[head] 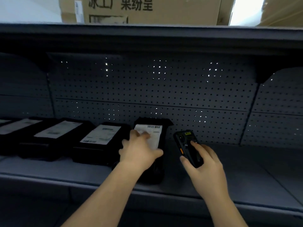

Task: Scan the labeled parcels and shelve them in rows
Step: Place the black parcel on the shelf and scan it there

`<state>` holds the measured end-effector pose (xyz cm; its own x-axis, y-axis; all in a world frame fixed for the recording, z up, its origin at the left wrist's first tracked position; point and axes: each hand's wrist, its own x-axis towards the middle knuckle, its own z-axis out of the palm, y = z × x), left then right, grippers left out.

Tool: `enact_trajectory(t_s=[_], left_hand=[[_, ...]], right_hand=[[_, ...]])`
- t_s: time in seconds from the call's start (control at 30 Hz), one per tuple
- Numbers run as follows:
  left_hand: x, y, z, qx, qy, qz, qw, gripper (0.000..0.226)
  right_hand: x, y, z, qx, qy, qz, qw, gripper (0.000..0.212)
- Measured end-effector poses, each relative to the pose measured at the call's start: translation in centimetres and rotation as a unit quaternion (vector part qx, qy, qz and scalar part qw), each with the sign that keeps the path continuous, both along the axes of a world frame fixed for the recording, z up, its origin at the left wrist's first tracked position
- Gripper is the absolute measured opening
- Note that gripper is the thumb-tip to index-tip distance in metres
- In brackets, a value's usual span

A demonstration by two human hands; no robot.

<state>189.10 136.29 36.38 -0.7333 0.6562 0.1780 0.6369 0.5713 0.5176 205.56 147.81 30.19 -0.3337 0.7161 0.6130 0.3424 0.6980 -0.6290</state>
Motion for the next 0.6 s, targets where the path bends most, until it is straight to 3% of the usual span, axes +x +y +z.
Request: enact_trajectory(t_s=[0.17,0.6], left_hand=[[-1.1,3.7,0.6,-0.168,-0.043,0.020,0.985,0.081],[-3.5,7.6,-0.4,-0.168,-0.013,0.042,0.985,0.083]], right_hand=[[-0.2,1.1,-0.2,-0.003,-0.002,0.008,1.000,0.055],[0.2,4.3,0.3,-0.017,0.002,0.051,0.999,0.057]])
